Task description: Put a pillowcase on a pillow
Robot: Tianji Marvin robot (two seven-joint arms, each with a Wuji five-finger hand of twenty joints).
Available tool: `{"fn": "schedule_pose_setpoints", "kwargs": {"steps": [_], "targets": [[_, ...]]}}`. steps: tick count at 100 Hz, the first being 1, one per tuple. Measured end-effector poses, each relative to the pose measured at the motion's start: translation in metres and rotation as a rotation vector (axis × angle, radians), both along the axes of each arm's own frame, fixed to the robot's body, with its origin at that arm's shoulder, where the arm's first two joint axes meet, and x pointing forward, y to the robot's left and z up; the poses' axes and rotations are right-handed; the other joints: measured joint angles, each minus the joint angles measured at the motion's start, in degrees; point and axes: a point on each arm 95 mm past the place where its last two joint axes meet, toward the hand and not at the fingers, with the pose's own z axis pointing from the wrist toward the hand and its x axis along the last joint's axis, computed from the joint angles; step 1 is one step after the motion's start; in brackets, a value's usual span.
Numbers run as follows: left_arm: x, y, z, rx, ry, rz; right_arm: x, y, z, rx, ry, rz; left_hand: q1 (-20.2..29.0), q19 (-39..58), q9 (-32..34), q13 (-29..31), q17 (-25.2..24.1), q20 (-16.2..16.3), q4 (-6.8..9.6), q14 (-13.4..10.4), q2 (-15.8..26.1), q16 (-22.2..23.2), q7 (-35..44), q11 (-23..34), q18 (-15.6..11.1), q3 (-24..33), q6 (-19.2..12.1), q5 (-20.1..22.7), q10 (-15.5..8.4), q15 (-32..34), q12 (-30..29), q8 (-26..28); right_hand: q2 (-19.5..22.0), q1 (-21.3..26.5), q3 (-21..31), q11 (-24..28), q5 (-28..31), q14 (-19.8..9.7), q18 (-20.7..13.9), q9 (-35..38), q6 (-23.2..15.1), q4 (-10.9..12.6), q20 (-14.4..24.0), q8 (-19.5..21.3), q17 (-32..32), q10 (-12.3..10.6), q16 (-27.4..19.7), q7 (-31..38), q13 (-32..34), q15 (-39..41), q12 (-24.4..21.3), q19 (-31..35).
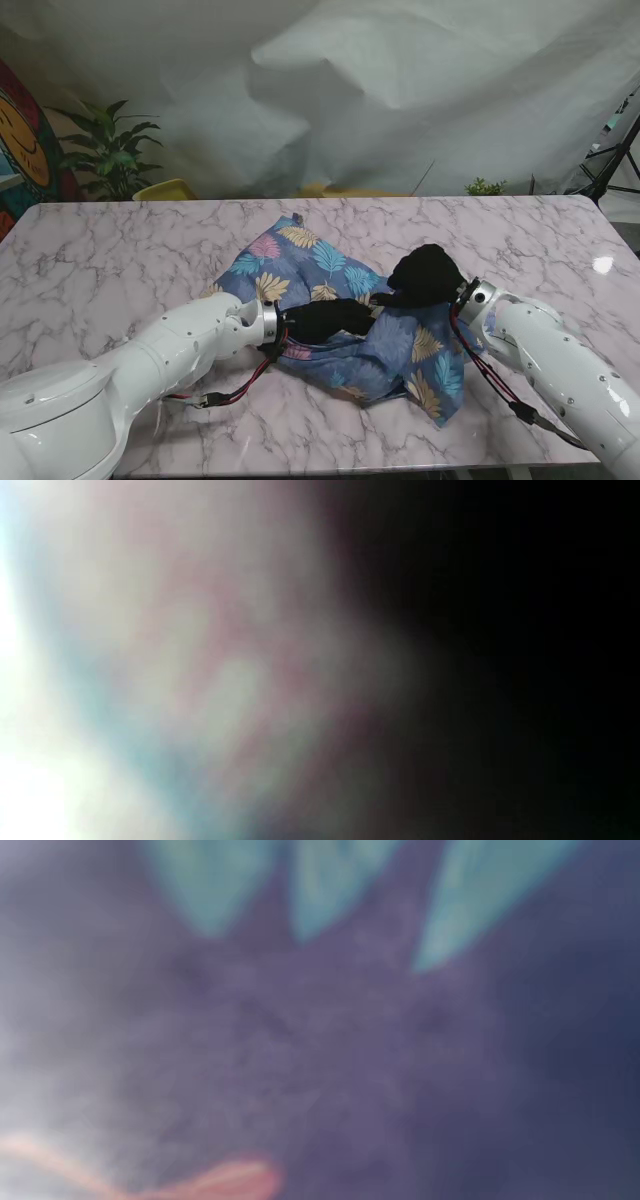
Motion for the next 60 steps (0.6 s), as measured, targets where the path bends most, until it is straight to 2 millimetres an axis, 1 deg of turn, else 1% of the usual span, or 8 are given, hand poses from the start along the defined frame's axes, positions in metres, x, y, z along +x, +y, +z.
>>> {"fn": "schedule_pose_setpoints", "kwargs": {"steps": [2, 11, 15, 21, 30, 42, 49, 60], "targets": [[0.0, 0.0, 0.0, 0.0, -0.001, -0.001, 0.003, 0.0, -0.001, 0.04, 0.008, 0.001, 0.0, -0.01, -0.01, 0.0, 0.0, 0.0, 0.36, 0.01, 0.0, 0.0, 0.0, 0.0, 0.0, 0.02, 0.02, 0.0, 0.0, 0.0, 0.0, 0.0, 0.0, 0.0, 0.0, 0.0, 0.01, 0.0, 0.01, 0.0, 0.0, 0.0, 0.0, 0.04, 0.02, 0.0, 0.0, 0.02, 0.0, 0.0, 0.01, 0.01], [0.0, -0.001, 0.0, -0.001, -0.004, -0.001, 0.014, 0.004, -0.002, 0.186, 0.072, 0.013, 0.0, -0.02, -0.01, -0.01, 0.0, 0.0, 0.4, 0.03, 0.01, 0.0, -0.01, 0.0, 0.0, 0.12, 0.05, -0.01, 0.01, -0.02, 0.0, 0.0, -1.55, 0.01, 2.97, 0.0, 0.02, 0.0, 0.09, 0.01, 0.0, 0.01, 0.01, 0.46, 0.05, 0.0, 0.02, 0.03, -0.01, 0.0, 0.01, 0.02], [0.0, -0.001, -0.001, 0.001, -0.005, -0.002, 0.015, 0.009, -0.002, 0.243, 0.115, 0.045, 0.0, -0.35, -0.01, -0.04, -0.02, 0.0, 0.4, 0.05, 0.01, 0.0, -0.03, -0.08, 0.0, 0.12, 0.06, -0.01, 0.02, -0.13, 0.0, -0.01, -1.85, 0.01, 2.94, 0.01, 0.02, 0.0, 0.2, 0.01, 0.0, 0.01, 0.02, 0.46, 0.06, 0.0, 0.12, 0.04, -0.01, 0.0, 0.01, 0.03], [0.001, -0.002, -0.001, 0.009, -0.011, 0.006, 0.013, 0.019, -0.003, 0.277, 0.137, 0.078, -0.06, -1.23, -0.05, -0.07, -0.02, 0.0, 0.4, 0.02, 0.01, 0.0, -0.53, -1.39, -0.07, -0.14, 0.06, -0.74, -0.06, -1.07, -0.69, -0.06, -1.85, 0.01, 3.06, 0.03, 0.03, 0.0, 0.27, 0.01, 0.0, 0.0, 0.04, 0.47, 0.07, 0.0, 0.26, 0.05, -0.01, 0.0, 0.01, 0.04], [0.002, -0.012, -0.001, 0.083, -0.056, 0.047, 0.008, 0.034, -0.004, 0.323, 0.163, 0.11, -0.18, -3.45, -0.81, -0.73, -0.18, -0.7, 0.4, -1.27, 0.01, -0.57, -1.82, -5.0, -1.39, -0.8, -0.57, -2.85, -1.19, -3.62, -1.96, -0.12, -1.85, 0.01, 3.08, 0.07, 0.03, 0.0, 0.7, 0.01, 0.0, 0.01, 0.04, 0.47, 0.07, 0.0, 0.6, 0.06, -0.01, 0.0, 0.01, 0.08], [0.002, -0.022, 0.003, 0.127, -0.06, 0.064, -0.004, 0.049, -0.01, 0.374, 0.222, 0.183, -1.11, -5.41, -1.71, -1.85, -0.33, -2.09, 0.4, -1.35, 0.01, -0.57, -4.1, -8.15, -1.5, -0.82, -0.51, -4.23, -1.33, -5.83, -2.24, -0.18, -1.85, -0.72, 3.06, 0.09, 0.03, 0.0, 0.72, 0.01, -0.01, 0.0, -0.82, 0.47, 0.08, 0.0, 0.78, 0.06, -0.01, 0.01, 0.01, 0.09], [0.003, -0.024, 0.003, 0.138, -0.066, 0.078, -0.011, 0.055, -0.016, 0.401, 0.275, 0.216, -1.84, -5.56, -2.75, -1.92, -0.33, -3.28, 0.4, -1.53, 0.03, -0.56, -5.45, -10.02, -1.66, -0.82, -0.43, -5.49, -1.43, -6.87, -2.18, -0.18, -1.8, -1.09, 2.9, 0.1, 0.03, 0.0, 0.72, 0.01, -0.01, 0.01, -2.75, 0.47, 0.08, 0.0, 0.79, 0.06, -0.01, 0.01, -0.2, 0.15], [0.002, -0.03, 0.006, 0.172, -0.084, 0.11, -0.018, 0.061, -0.026, 0.321, 0.366, 0.159, -1.87, -6.16, -3.0, -2.51, -0.35, -3.54, 0.4, -1.67, 0.06, -0.56, -6.75, -11.66, -1.8, -0.83, -0.35, -6.31, -1.46, -7.21, -2.17, -0.18, -0.51, -2.11, 1.73, 0.12, 0.04, -0.12, 0.46, 0.01, -0.53, 0.0, -10.21, -1.57, 0.08, -0.22, 0.06, -1.76, -0.02, 0.0, -3.41, 0.17]]}}
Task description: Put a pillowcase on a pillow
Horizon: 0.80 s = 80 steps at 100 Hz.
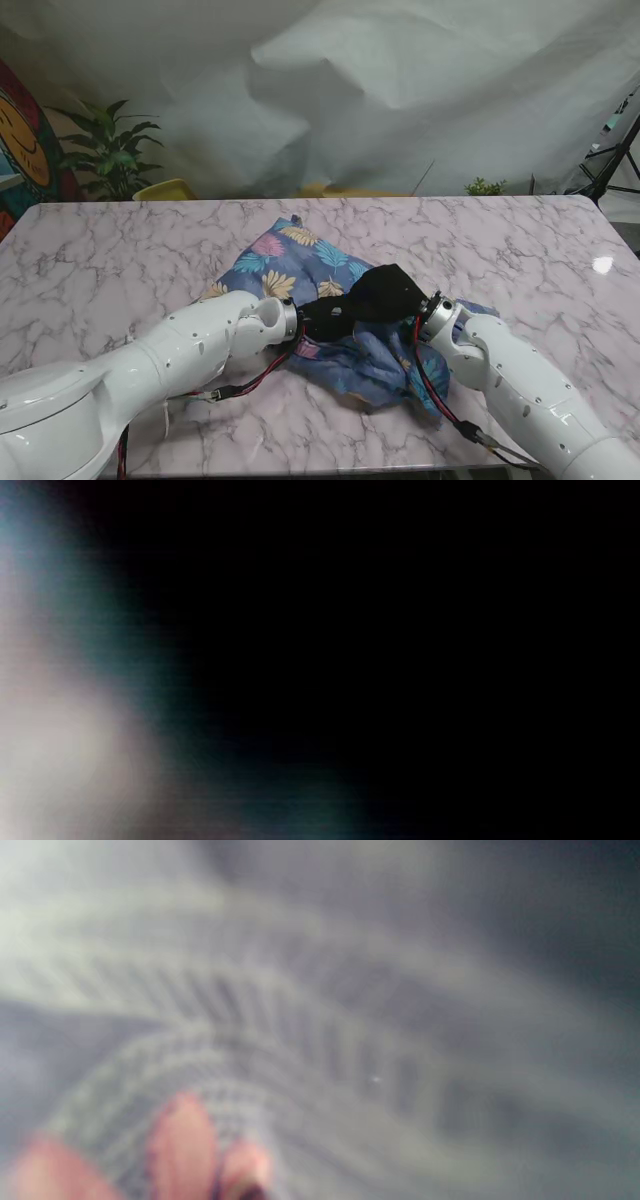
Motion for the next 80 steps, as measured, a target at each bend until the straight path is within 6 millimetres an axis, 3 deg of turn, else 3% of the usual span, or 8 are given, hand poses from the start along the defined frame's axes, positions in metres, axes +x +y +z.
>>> {"fn": "schedule_pose_setpoints", "kwargs": {"steps": [6, 12, 18, 23, 31, 44, 58, 80], "targets": [[-0.001, -0.002, 0.001, 0.005, -0.007, 0.011, -0.002, 0.0, -0.01, -0.098, -0.03, -0.031, -0.03, 0.0, -0.11, -0.01, 0.0, -0.64, 0.0, 0.0, 0.0, -0.01, -1.4, -0.45, 0.0, 0.0, 0.18, 0.0, 0.02, -0.25, -0.26, 0.16, 0.76, -0.09, -1.29, -3.06, 0.0, -0.4, -0.32, 0.0, -0.69, 0.0, -5.47, -4.99, -0.12, -0.44, -19.82, -7.68, -0.01, -1.34, -4.66, -0.19], [-0.002, -0.002, 0.001, 0.012, -0.01, 0.012, 0.0, -0.009, -0.013, -0.204, -0.006, -0.072, -0.62, 0.0, -0.63, -0.15, 0.0, -0.75, 0.0, 0.0, 0.01, -0.13, -2.79, -0.49, 0.0, 0.0, 0.48, 0.0, 0.23, -0.51, -1.08, 0.25, 2.09, -0.09, -3.72, -14.63, -3.89, -0.4, 0.68, 0.01, -0.68, -0.45, -13.27, -8.97, -2.03, -0.45, -35.89, -18.63, 0.16, -9.8, -12.31, -5.63], [-0.003, -0.002, 0.002, 0.026, -0.011, 0.016, -0.001, -0.022, -0.01, -0.294, 0.054, -0.103, -0.62, 0.0, -1.25, -0.27, -0.05, -1.39, 0.0, 0.0, 0.01, -0.73, -4.32, -0.56, 0.0, 0.0, 0.61, -0.36, 0.33, -0.91, -2.27, 0.63, 3.44, -0.09, -5.5, -29.83, -14.73, 1.75, 3.28, -3.43, 0.22, -0.53, -19.93, -10.02, -9.2, 0.66, -48.65, -26.26, 0.44, -28.81, -18.58, -15.66], [-0.004, -0.002, 0.003, 0.038, -0.011, 0.024, -0.006, -0.028, -0.009, -0.369, 0.086, -0.105, -0.64, -0.02, -1.29, -0.28, -0.07, -1.41, -0.01, 0.0, 0.02, -0.86, -5.0, -1.13, 0.0, 0.0, 0.65, -0.62, 0.33, -1.05, -2.49, 0.73, 3.67, -0.09, -7.28, -39.86, -23.98, 3.49, 4.26, -11.33, 0.59, -0.54, -20.82, -11.86, -19.04, 2.28, -54.52, -31.3, -2.24, -46.74, -20.36, -24.85], [-0.005, -0.004, 0.005, 0.048, -0.015, 0.034, -0.013, -0.036, -0.007, -0.374, 0.066, -0.109, -0.66, -0.02, -1.3, -0.29, -0.07, -1.43, -0.01, 0.0, 0.02, -1.43, -6.29, -1.14, 0.0, 0.0, 0.74, -0.62, 0.35, -1.08, -3.83, 1.33, 3.67, -0.09, -8.29, -49.38, -34.89, 6.11, 5.85, -23.6, 3.61, -0.55, -20.59, -15.89, -33.68, 4.69, -58.5, -37.26, -11.55, -66.16, -23.72, -35.18], [-0.007, -0.003, 0.005, 0.06, -0.029, 0.045, -0.022, -0.049, 0.003, -0.304, -0.024, -0.151, -1.34, -0.02, -1.35, -0.29, -0.07, -1.44, -0.01, 0.0, 0.04, -1.59, -7.54, -1.7, 0.0, 0.03, 0.75, -0.62, 0.35, -1.08, -4.59, 1.45, 3.63, 0.16, -8.68, -57.51, -44.82, 8.84, 6.74, -37.31, 6.44, -0.56, -20.89, -20.89, -47.38, 7.57, -63.71, -43.95, -24.07, -78.85, -29.42, -42.6], [-0.008, -0.003, 0.008, 0.076, -0.037, 0.077, -0.036, -0.052, 0.02, -0.169, -0.114, -0.182, -1.36, -0.02, -1.37, -0.29, -0.07, -1.44, -0.01, 0.01, 0.06, -1.64, -8.24, -1.81, 0.07, 0.03, 0.92, -0.62, 0.52, -1.1, -5.29, 1.45, 3.58, 0.98, -8.71, -60.0, -49.71, 9.93, 6.79, -45.9, 7.25, -0.75, -23.8, -23.55, -55.08, 8.45, -68.18, -48.41, -33.92, -81.66, -33.9, -45.92], [-0.009, 0.002, 0.012, 0.112, -0.057, 0.152, -0.052, -0.065, 0.033, -0.085, -0.295, -0.436, -1.4, -0.02, -1.96, -0.29, -0.07, -1.45, 0.04, 1.19, 0.26, -2.26, -9.35, -2.01, 1.13, 0.03, 1.71, -0.67, 1.42, -1.45, -6.61, 0.7, 0.44, 4.93, -7.34, -60.11, -48.65, 10.69, 6.86, -45.67, 9.55, -1.14, -26.37, -25.8, -56.03, 9.69, -70.29, -48.47, -35.65, -81.74, -35.44, -46.14]]}}
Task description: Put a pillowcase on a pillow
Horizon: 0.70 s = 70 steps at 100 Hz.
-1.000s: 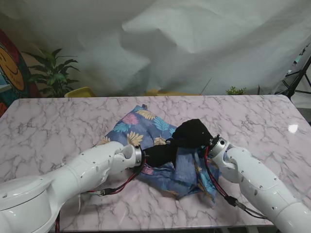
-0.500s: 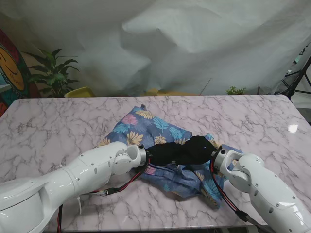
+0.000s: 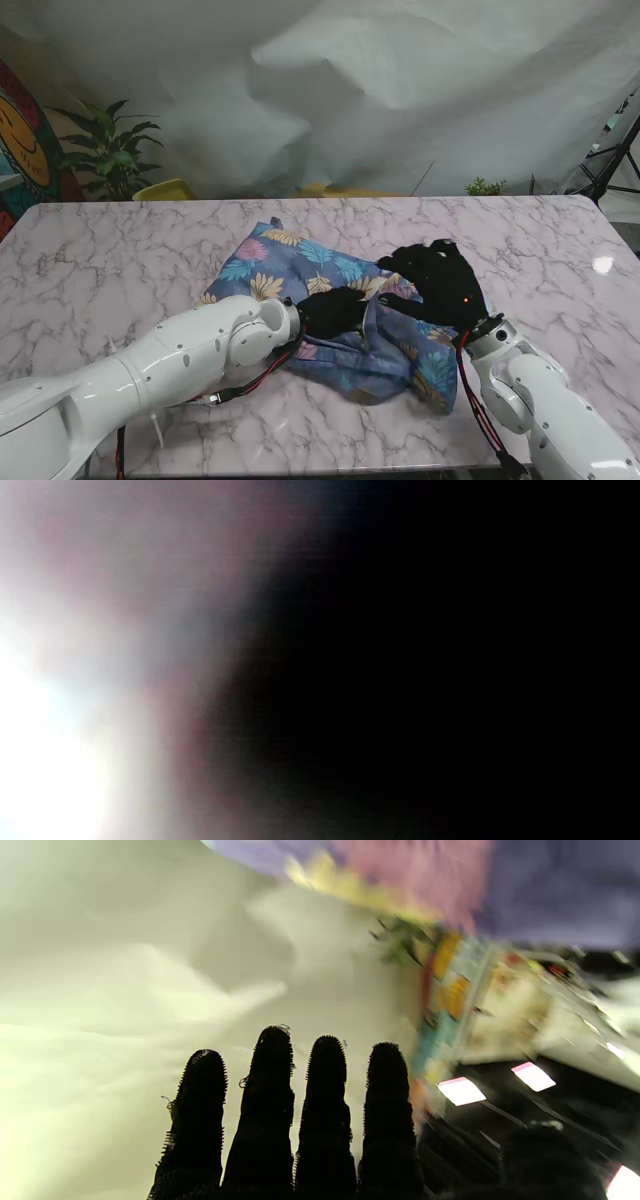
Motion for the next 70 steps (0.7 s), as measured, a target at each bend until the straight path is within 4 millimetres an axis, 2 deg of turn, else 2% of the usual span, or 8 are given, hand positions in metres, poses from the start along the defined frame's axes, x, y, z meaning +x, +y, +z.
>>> {"fn": "schedule_pose_setpoints", "kwargs": {"steps": [6, 15, 19, 26, 38, 50, 59, 70], "targets": [[0.0, 0.003, 0.001, 0.0, -0.015, 0.022, -0.005, -0.005, -0.004, -0.052, 0.067, -0.1, 0.0, 0.0, 0.0, 0.0, 0.1, 0.0, 0.01, 1.23, 0.0, 0.1, 0.0, 0.0, 1.19, 0.03, 0.71, 0.0, 0.76, 0.0, -0.01, -0.07, -1.98, 2.66, 0.14, -0.01, 0.81, 1.28, 1.36, 1.61, 1.29, -0.01, -0.55, -0.98, 0.75, 1.44, -0.82, 0.13, 0.58, 0.0, -0.12, 0.05], [0.001, 0.008, -0.001, -0.048, -0.052, 0.042, -0.01, -0.008, -0.022, -0.132, 0.144, -0.144, 0.02, 1.29, 0.37, 0.41, 0.68, 1.58, 0.02, 2.21, -0.23, 2.95, 0.79, 0.27, 2.1, 0.04, 1.06, 0.05, 1.33, 0.73, 2.08, 1.22, -2.93, 4.43, 1.15, -0.57, 2.73, 1.49, 1.71, 2.31, 1.92, -0.01, -0.61, -1.43, 0.97, 0.39, -1.28, 0.03, 0.63, 0.0, -0.62, 0.06], [0.001, 0.011, -0.001, -0.085, -0.103, 0.047, -0.009, -0.009, -0.032, -0.165, 0.169, -0.146, 0.04, 2.6, 0.43, 0.9, 1.65, 2.85, 0.02, 3.57, -0.49, 4.59, 1.92, 0.98, 3.68, 0.04, 1.11, 0.14, 1.64, 2.29, 3.83, 2.29, -2.93, 4.43, 1.6, -0.61, 2.74, 1.45, 1.57, 2.31, 1.92, -0.01, -0.69, -1.86, 0.97, 0.39, -1.3, 0.03, 0.63, 0.0, -0.67, 0.06], [0.001, 0.018, -0.004, -0.127, -0.207, 0.042, -0.003, -0.014, -0.055, -0.212, 0.224, -0.152, 0.17, 3.61, 0.54, 1.78, 3.82, 3.75, 0.02, 5.36, -2.68, 6.49, 3.34, 2.16, 5.71, 0.0, 1.58, 1.27, 3.02, 4.92, 6.92, 3.12, -2.94, 4.43, 2.11, -0.62, 2.6, 1.32, 1.51, 2.21, 1.93, -0.01, -1.13, -1.88, 0.98, 0.2, -1.97, 0.03, 0.63, 0.0, -0.68, 0.06], [0.001, 0.026, -0.01, -0.192, -0.247, 0.051, 0.018, -0.03, -0.093, -0.166, 0.366, -0.157, 0.28, 5.54, 0.69, 3.2, 6.52, 4.41, 0.02, 5.95, -4.8, 8.1, 5.9, 4.02, 6.25, 0.17, 1.63, 3.11, 4.35, 10.0, 11.81, 3.71, -3.57, 4.47, 2.39, -0.62, 1.43, 0.04, 1.44, 1.31, 1.69, -0.01, -1.81, -2.04, 0.94, -0.61, -2.62, -0.47, 0.19, 0.01, -0.68, -0.2], [0.001, 0.026, -0.008, -0.248, -0.256, 0.057, 0.026, -0.033, -0.093, -0.193, 0.372, -0.15, 4.65, 13.3, 1.49, 5.15, 7.96, 5.11, 0.02, 6.88, -8.25, 8.61, 12.13, 7.27, 8.14, -0.08, 1.56, 3.16, 6.65, 16.71, 15.02, 3.79, -3.57, 4.47, 2.4, -0.62, 1.43, 0.11, 1.44, 1.31, 1.02, -0.01, -1.98, -2.04, 0.78, -1.38, -2.63, 1.0, -0.19, 0.01, -0.43, -0.28], [0.003, 0.025, -0.004, -0.296, -0.248, 0.056, 0.025, -0.029, -0.09, -0.256, 0.341, -0.134, 13.02, 25.62, 5.42, 14.79, 9.34, 5.19, -0.13, 9.28, -10.73, 8.61, 17.9, 17.13, 11.34, -0.13, -0.43, 3.16, 8.11, 18.91, 17.56, 3.81, -3.57, 4.47, 2.96, -0.62, 1.53, -0.36, 1.38, 1.35, 1.4, -0.01, -1.99, -2.04, 0.78, -1.55, -2.63, 1.85, -0.2, 0.01, -0.02, -0.28], [0.004, 0.027, 0.005, -0.399, -0.187, 0.017, 0.023, -0.026, -0.085, -0.298, 0.298, -0.139, 20.86, 32.41, 9.22, 19.7, 8.73, 5.2, -0.18, 10.77, -13.48, 8.69, 19.67, 22.77, 13.16, 0.54, -2.96, 3.16, 7.27, 19.93, 16.81, 3.32, -4.8, 4.49, 2.93, -0.54, 2.5, -0.4, 1.33, 1.41, 1.38, -0.01, -2.0, -2.04, 0.78, -2.15, -2.63, 3.04, -0.19, 0.01, -0.01, -0.29]]}}
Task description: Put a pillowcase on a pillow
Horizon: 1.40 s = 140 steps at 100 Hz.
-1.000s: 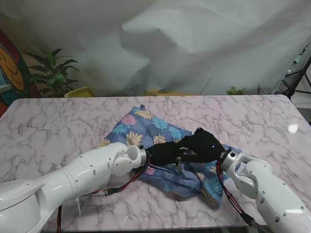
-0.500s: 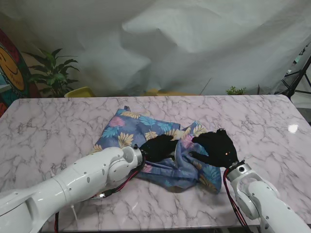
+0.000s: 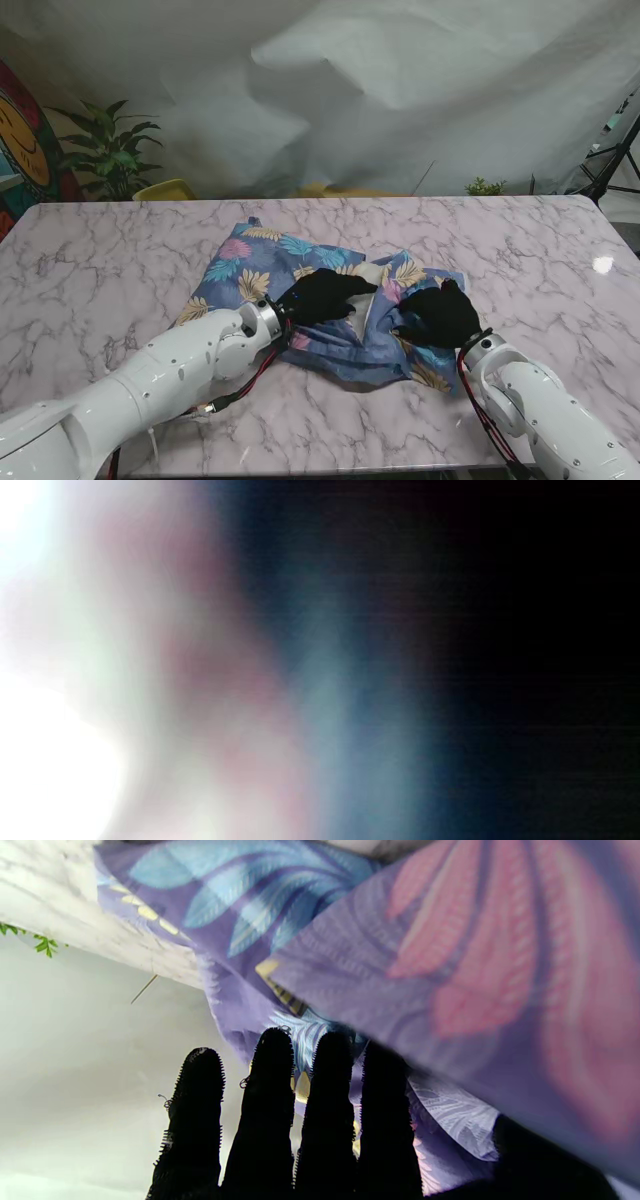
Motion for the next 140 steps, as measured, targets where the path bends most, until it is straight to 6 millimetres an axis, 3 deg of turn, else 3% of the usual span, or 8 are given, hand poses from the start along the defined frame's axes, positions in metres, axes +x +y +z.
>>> {"fn": "schedule_pose_setpoints", "kwargs": {"steps": [13, 34, 50, 82, 102, 119, 128, 140], "targets": [[0.001, 0.001, 0.02, 0.124, -0.02, 0.002, -0.003, 0.001, 0.005, 0.003, -0.006, -0.003, 0.51, -1.08, -1.79, -5.57, -2.51, -2.07, -0.01, -0.79, -0.25, 0.04, -2.55, -6.16, 0.84, 0.08, -0.48, 0.0, 0.59, -0.57, -5.03, -3.75, -1.1, 0.0, 0.6, 0.03, 0.04, -0.01, -0.04, 0.04, -0.04, 0.0, -0.02, 0.0, 0.0, -0.11, -0.33, 0.3, 0.0, 0.0, 0.0, 0.0], [0.016, 0.023, 0.051, 0.246, -0.14, 0.132, -0.005, -0.001, 0.011, 0.0, -0.06, -0.043, -12.04, -4.52, -6.56, -13.75, -6.26, -4.2, -0.03, 0.99, 0.04, -2.19, -17.83, -18.87, 0.87, 0.07, 6.3, -0.86, 4.52, -4.36, -7.26, -11.7, -1.1, 0.0, 2.0, 0.04, 0.37, -0.01, -0.13, 0.09, -0.81, 0.0, -0.04, 0.33, 0.07, -0.12, -0.48, 0.7, 0.0, 0.0, 0.0, 0.0], [0.03, 0.04, 0.049, 0.262, -0.054, 0.248, -0.005, -0.002, 0.02, -0.022, -0.188, -0.128, -7.23, -5.94, -7.92, -15.12, -6.29, -4.88, -0.05, 4.31, -2.79, -2.68, -18.81, -20.29, 2.32, 0.79, 7.32, -0.89, 9.36, -5.91, -9.58, -16.95, -1.73, -0.05, 3.81, 0.04, 0.37, -0.01, -0.17, 0.09, -0.82, 0.0, -0.05, 0.34, 0.1, -0.12, -0.49, 0.7, 0.08, 0.0, 0.0, 0.0], [0.042, 0.037, 0.034, 0.296, -0.072, 0.189, 0.014, 0.014, 0.022, -0.035, -0.186, -0.142, -9.77, -4.14, -7.92, -9.79, 0.02, -4.64, 1.27, 4.8, -12.56, -2.9, -18.93, -19.94, 2.86, 8.24, 6.08, -0.9, 7.32, -2.14, -4.81, -17.0, -6.53, -0.32, 11.27, 0.04, 0.05, 0.15, -0.29, -1.47, -0.8, -0.7, -0.57, 0.16, 0.19, 0.57, -1.08, -0.11, 0.08, 0.0, 0.0, -0.01], [0.04, 0.025, 0.023, 0.221, -0.127, 0.071, 0.025, 0.019, 0.018, 0.0, -0.129, -0.118, -25.76, 13.68, -3.58, 1.95, 4.49, 3.53, -0.26, -1.58, -19.17, 2.77, -18.93, -1.98, -1.21, 27.86, 1.4, -0.9, -2.49, 5.46, 1.04, -14.56, -7.65, -0.87, 13.31, 0.06, 0.02, 0.21, -0.31, -1.5, -0.71, -0.7, -0.59, 0.15, 0.33, 0.57, -1.13, -0.04, 0.08, 0.0, 0.0, -0.02], [0.039, 0.017, 0.015, 0.158, -0.117, -0.013, 0.027, 0.024, 0.015, 0.0, -0.12, -0.103, -18.2, 30.29, 0.26, 10.24, 9.82, 11.49, -1.18, -4.7, -21.97, 25.64, -15.93, 22.89, -2.22, 32.89, -8.15, 4.44, -3.9, 26.5, 19.44, -10.16, -7.65, -0.87, 14.59, 0.09, 0.02, 0.22, -0.34, -1.5, -0.55, -0.71, -0.6, 0.15, 0.79, 0.55, -1.13, 0.02, 0.19, 0.01, 0.0, -0.02], [0.038, 0.01, 0.016, 0.159, -0.116, -0.024, 0.027, 0.024, 0.015, 0.0, -0.117, -0.1, -12.45, 32.94, 1.28, 11.66, 10.31, 13.1, -2.21, -7.99, -22.57, 35.98, 6.56, 28.98, -2.87, 29.6, -9.78, 13.58, -4.45, 34.08, 32.34, -1.1, -7.65, -1.71, 14.77, 0.09, 0.02, 0.22, -0.35, -1.5, -0.45, -0.71, -0.61, 0.15, 0.79, 0.52, -1.13, 0.03, 0.22, 0.01, 0.0, -0.02], [0.035, 0.0, 0.024, 0.237, -0.137, -0.022, 0.027, 0.025, 0.015, 0.004, -0.113, -0.098, -8.82, 34.47, 1.4, 14.35, 12.62, 13.61, -2.21, -12.33, -22.55, 38.66, 30.72, 31.84, -4.93, 22.36, -9.35, 17.27, -4.43, 41.58, 38.81, 3.57, -7.65, -1.78, 14.77, 0.09, 0.0, 0.22, -0.35, -1.5, -0.51, -0.71, -0.62, 0.15, 0.8, 0.48, -1.13, -0.03, 0.24, 0.01, 0.0, -0.02]]}}
